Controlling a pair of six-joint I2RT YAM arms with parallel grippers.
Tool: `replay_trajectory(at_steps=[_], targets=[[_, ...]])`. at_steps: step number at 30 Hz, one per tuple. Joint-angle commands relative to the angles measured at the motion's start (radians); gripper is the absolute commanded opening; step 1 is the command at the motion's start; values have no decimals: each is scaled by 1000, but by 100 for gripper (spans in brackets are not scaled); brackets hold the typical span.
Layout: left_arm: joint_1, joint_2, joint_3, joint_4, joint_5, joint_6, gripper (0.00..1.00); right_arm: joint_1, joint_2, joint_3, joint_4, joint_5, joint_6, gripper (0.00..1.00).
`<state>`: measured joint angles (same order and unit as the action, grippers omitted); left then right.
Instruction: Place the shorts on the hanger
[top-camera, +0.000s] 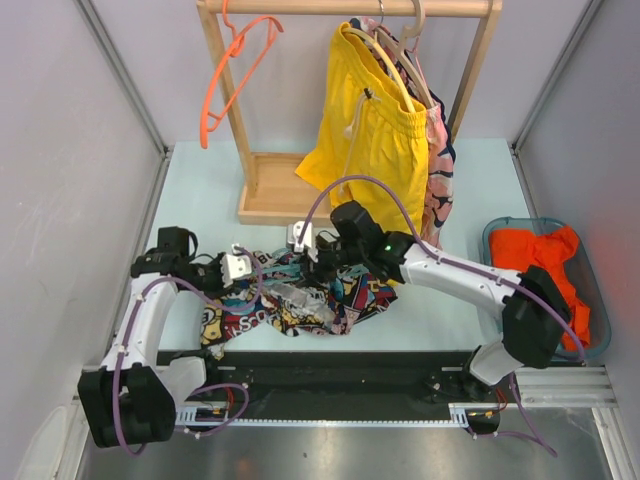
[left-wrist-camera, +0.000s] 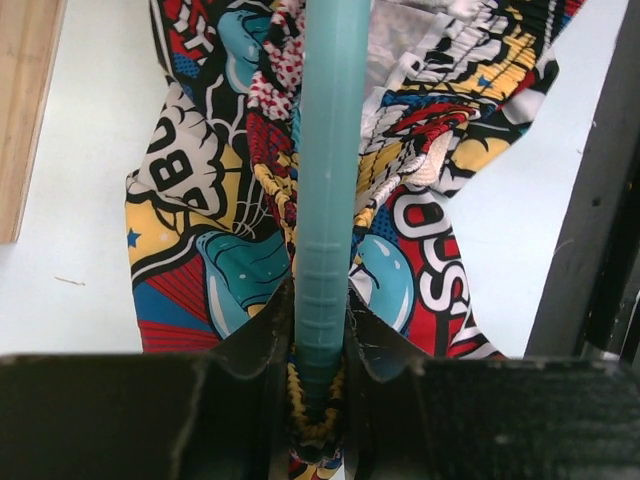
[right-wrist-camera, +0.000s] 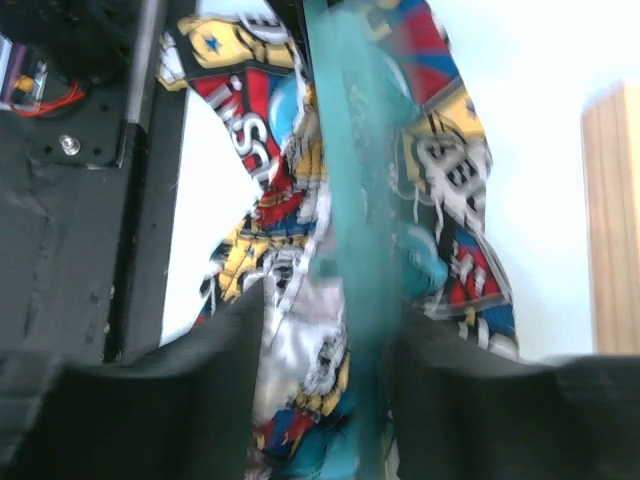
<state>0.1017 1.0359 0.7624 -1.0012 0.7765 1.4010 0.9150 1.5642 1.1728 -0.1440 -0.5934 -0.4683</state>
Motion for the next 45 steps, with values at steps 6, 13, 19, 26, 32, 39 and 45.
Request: replay_trajectory(at_steps=[6,13,19,26,32,39,45], targets=[[24,27,-2,84,73,-177,0,8,-217,-1,-433,102,-145,63],[24,36,-1,87,55,-194,0,205,-161,-47,-494,147,-275,62],[24,42,5,61,23,-186,0,260,-55,-61,-453,188,-447,66],[35,10,-15,47,18,-142,0,184,-134,-61,-454,240,-346,81],[39,35,-9,64,69,-165,0,3,-352,-50,-424,172,-196,97],[58,99,55,44,122,-183,0,22,-415,-50,-531,86,-374,87],[59,96,80,16,106,-146,0,205,-207,-50,-534,129,-585,82]])
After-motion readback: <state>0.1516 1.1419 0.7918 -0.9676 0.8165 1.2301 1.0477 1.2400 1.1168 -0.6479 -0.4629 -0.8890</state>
